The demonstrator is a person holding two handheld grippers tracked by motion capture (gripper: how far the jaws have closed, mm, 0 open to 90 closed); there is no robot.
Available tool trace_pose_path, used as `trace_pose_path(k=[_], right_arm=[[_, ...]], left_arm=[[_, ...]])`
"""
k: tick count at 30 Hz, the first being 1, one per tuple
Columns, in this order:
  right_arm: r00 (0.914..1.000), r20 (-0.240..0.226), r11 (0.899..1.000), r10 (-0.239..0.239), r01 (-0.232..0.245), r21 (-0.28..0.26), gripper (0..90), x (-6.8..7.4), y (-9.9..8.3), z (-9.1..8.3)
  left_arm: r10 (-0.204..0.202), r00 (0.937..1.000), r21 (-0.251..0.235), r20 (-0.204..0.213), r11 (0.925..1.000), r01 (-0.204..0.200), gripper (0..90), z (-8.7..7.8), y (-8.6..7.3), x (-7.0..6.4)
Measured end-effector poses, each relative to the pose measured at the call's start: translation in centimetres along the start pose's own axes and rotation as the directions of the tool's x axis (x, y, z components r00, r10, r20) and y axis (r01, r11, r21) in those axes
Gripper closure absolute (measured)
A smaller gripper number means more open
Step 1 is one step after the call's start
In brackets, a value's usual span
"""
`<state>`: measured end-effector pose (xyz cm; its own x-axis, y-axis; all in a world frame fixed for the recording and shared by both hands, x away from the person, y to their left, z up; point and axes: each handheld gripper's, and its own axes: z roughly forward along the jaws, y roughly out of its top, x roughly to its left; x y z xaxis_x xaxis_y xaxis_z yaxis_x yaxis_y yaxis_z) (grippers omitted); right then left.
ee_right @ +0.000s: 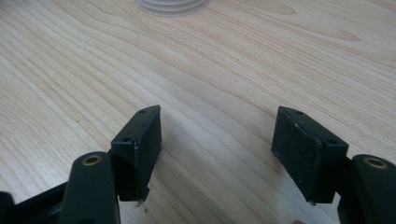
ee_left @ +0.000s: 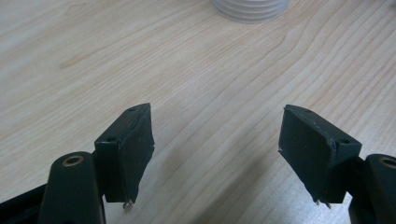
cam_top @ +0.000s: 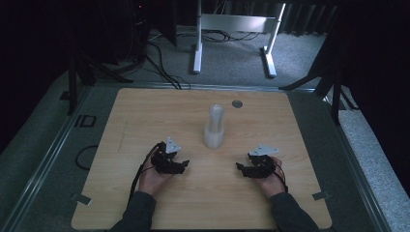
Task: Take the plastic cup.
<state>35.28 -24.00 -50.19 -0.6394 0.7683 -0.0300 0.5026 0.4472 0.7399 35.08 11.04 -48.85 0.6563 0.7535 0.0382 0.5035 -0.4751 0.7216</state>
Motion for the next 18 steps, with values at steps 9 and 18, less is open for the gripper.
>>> trace_pose_path(k=[9,18], right_arm=[[0.9997,-0.013,1.0,-0.018,0.018,0.001,34.2,0.6,0.5,-0.3],[0.9994,-0.033,0.999,-0.007,0.006,-0.033,38.4,0.1,1.6,-1.8]], left_arm=[[-0.042,0.999,-0.037,0.016,0.9984,0.042,26.5,-0.4,-0.2,0.2],[-0.054,0.9981,-0.095,0.029,0.9939,0.056,29.3,-0.8,0.4,-0.1]])
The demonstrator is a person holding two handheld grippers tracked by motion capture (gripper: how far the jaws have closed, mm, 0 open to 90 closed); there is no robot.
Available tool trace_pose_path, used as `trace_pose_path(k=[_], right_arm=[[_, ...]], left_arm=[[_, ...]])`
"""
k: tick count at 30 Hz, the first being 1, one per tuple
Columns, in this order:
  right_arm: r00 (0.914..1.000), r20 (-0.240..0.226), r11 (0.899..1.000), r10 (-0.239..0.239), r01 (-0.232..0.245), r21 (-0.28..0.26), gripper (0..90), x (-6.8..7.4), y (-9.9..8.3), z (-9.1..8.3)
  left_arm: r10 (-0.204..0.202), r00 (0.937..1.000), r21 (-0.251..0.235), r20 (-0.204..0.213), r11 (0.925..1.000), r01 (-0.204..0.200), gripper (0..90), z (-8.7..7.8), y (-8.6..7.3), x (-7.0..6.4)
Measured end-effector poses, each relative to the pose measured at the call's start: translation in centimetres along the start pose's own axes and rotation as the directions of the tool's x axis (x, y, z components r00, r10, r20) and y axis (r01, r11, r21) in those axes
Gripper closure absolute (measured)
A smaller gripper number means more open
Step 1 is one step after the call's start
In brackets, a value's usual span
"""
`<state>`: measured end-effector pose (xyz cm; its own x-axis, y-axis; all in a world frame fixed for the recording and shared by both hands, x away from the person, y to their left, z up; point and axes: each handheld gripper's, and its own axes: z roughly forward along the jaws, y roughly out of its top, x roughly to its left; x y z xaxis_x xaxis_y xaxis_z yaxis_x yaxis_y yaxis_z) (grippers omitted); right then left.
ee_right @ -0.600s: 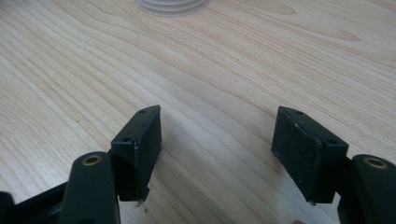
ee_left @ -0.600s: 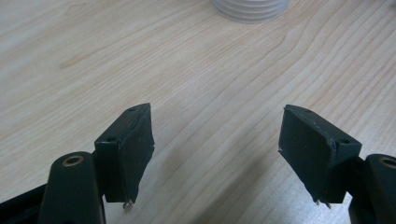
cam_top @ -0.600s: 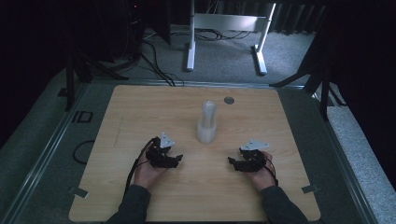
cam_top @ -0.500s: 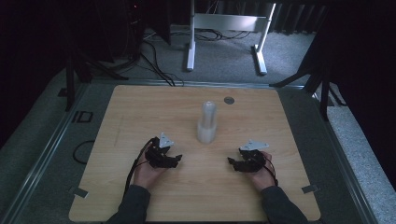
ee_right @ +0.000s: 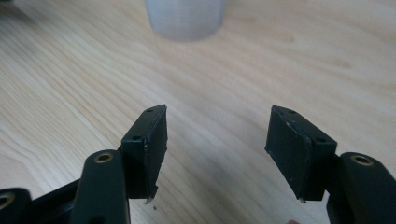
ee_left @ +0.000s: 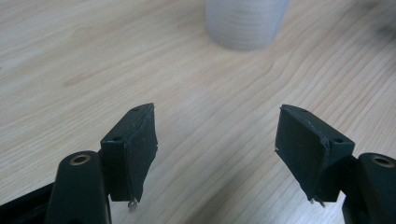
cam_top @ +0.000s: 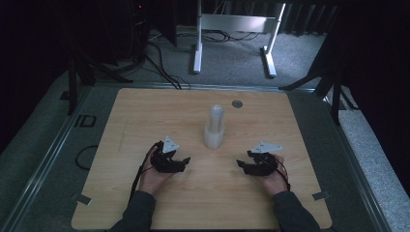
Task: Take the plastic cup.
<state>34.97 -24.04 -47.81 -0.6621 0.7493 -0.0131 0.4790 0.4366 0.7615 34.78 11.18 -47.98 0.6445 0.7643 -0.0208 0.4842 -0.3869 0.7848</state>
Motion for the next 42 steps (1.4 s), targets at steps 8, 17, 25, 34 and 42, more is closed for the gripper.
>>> trace_pose_path(k=[8,17,25,34,42], right_arm=[[0.9992,-0.022,0.998,-0.033,0.032,-0.047,40.9,0.1,2.4,-1.6],[0.9967,-0.032,0.993,-0.074,0.071,-0.098,38.3,0.2,6.0,-2.6],[0.991,-0.051,0.986,-0.123,0.117,-0.117,36.4,0.6,9.8,-2.9],[0.9855,-0.045,0.98,-0.164,0.157,-0.126,30.3,0.9,13.2,-2.4],[0.9875,-0.056,0.98,-0.147,0.138,-0.141,28.6,0.9,14.9,-1.8]], left_arm=[[0.02,0.9995,-0.038,0.025,0.9991,-0.019,28.3,0.2,2.2,-0.4],[0.037,0.9965,-0.078,0.075,0.9965,-0.031,25.7,1.6,5.4,-0.6],[0.052,0.9966,-0.086,0.064,0.9952,-0.046,23.8,3.2,7.7,-1.2],[0.042,0.9972,-0.102,0.062,0.9941,-0.036,22.0,5.2,8.4,-1.6],[0.03,0.9975,-0.112,0.064,0.9935,-0.023,21.8,5.7,8.8,-1.8]])
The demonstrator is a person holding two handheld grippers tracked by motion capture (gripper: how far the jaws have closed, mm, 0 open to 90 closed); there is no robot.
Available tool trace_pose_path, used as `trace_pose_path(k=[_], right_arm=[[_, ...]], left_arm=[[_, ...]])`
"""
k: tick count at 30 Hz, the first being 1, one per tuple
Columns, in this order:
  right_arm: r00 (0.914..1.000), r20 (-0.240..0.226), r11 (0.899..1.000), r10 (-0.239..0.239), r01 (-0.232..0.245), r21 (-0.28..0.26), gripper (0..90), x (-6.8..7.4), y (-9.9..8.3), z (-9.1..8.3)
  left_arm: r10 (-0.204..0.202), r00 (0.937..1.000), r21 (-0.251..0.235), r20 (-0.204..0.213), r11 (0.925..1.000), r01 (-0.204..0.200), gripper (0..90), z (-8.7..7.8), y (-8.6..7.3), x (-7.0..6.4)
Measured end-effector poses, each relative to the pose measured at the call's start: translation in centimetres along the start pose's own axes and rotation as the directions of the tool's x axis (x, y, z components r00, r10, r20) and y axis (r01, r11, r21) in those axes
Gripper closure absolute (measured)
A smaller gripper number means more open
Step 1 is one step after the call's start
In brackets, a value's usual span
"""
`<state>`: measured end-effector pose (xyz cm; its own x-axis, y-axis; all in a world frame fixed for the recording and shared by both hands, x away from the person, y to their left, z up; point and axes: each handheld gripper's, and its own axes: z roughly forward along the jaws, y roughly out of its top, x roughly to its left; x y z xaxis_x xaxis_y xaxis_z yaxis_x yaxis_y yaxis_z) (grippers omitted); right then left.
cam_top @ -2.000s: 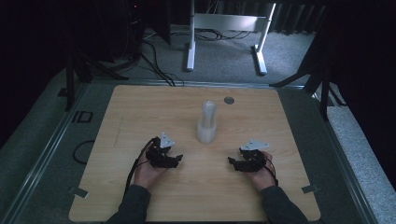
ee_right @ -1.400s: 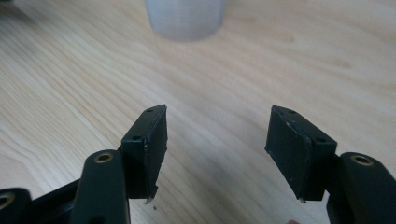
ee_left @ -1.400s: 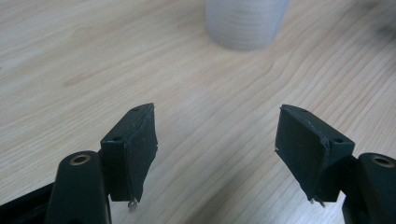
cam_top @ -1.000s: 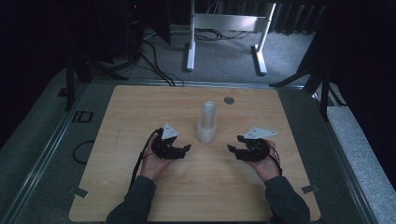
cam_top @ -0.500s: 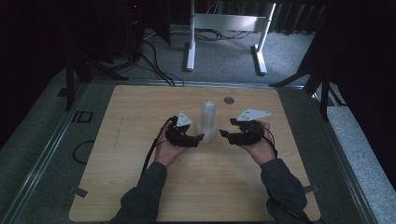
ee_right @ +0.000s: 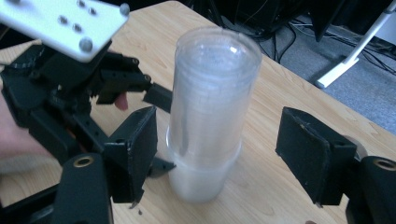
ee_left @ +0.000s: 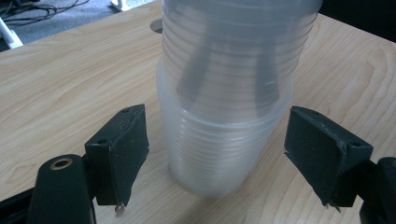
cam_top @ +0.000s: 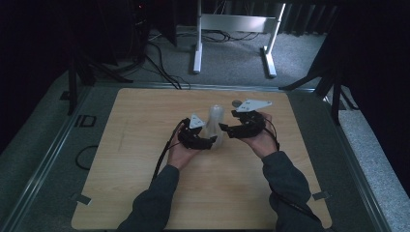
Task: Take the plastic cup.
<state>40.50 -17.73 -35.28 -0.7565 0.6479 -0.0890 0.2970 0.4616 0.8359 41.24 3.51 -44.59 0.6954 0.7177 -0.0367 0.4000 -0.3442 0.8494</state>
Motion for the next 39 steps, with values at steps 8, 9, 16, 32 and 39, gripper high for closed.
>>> trace_pose_path(k=[8,9,16,32,39], right_arm=[[0.9998,-0.007,1.0,0.017,-0.017,-0.014,28.2,-0.2,1.0,0.9],[0.9998,-0.007,1.0,0.02,-0.02,-0.019,28.2,-0.2,1.1,1.0],[0.9982,-0.024,0.998,0.054,-0.055,-0.033,28.1,-0.3,1.6,1.9],[0.9969,-0.021,0.997,0.075,-0.075,-0.008,32.0,-0.4,2.2,4.3],[0.9962,-0.031,0.997,0.081,-0.082,-0.009,34.9,-0.6,2.2,4.3]], left_arm=[[-0.009,0.9999,0.012,0.005,0.9999,0.009,21.8,0.5,-0.1,0.2],[-0.009,1.0,0.013,0.004,0.9999,0.008,21.8,0.5,-0.1,0.2],[-0.011,0.9999,0.006,0.008,0.9999,0.011,22.6,0.7,-0.1,0.1],[0.0,1.0,0.01,-0.001,0.9999,0.0,25.0,0.8,0.0,-0.2],[0.004,1.0,0.008,-0.005,1.0,-0.004,25.5,0.8,0.0,-0.3]])
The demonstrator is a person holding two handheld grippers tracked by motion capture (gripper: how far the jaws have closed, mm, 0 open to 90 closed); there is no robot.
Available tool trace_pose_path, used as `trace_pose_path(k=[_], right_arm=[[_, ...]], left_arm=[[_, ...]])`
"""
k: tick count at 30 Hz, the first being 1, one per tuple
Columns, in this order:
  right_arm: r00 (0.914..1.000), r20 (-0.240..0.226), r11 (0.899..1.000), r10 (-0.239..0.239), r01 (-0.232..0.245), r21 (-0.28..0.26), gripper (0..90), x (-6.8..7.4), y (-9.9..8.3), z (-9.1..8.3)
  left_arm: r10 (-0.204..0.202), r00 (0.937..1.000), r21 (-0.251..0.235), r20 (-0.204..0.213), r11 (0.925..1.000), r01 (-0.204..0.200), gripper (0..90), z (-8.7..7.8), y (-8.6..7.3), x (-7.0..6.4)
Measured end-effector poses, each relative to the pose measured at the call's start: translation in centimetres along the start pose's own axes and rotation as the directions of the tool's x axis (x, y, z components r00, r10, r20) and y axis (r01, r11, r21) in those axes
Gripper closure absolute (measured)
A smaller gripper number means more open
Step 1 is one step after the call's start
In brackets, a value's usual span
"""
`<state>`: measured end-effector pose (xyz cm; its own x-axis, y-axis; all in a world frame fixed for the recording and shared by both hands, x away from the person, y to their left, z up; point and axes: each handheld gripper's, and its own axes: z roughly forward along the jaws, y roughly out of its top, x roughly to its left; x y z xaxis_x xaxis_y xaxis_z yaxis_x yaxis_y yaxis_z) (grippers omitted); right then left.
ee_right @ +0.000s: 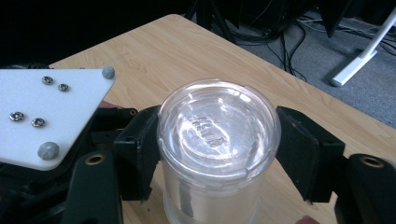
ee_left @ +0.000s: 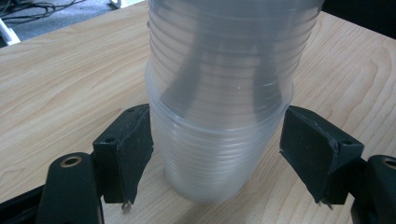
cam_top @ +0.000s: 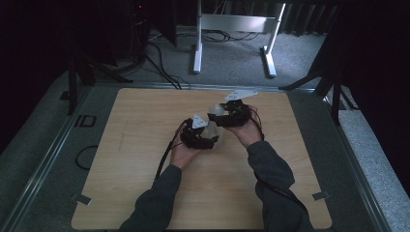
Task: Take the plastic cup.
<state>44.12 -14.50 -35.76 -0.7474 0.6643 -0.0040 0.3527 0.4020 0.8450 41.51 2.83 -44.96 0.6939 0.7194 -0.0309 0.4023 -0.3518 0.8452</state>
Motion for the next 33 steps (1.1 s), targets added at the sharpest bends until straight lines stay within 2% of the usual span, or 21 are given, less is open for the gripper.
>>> trace_pose_path(k=[9,33], right_arm=[[0.9999,-0.009,1.0,-0.011,0.011,-0.005,39.1,0.13,0.34,-0.25],[0.9997,-0.018,1.0,-0.015,0.015,-0.02,39.7,0.14,0.95,-0.8]], left_arm=[[0.006,1.0,0.004,-0.004,1.0,-0.006,25.9,-0.01,0.0,-0.03],[0.003,1.0,-0.005,-0.002,1.0,-0.003,26.2,-0.18,0.05,0.06]])
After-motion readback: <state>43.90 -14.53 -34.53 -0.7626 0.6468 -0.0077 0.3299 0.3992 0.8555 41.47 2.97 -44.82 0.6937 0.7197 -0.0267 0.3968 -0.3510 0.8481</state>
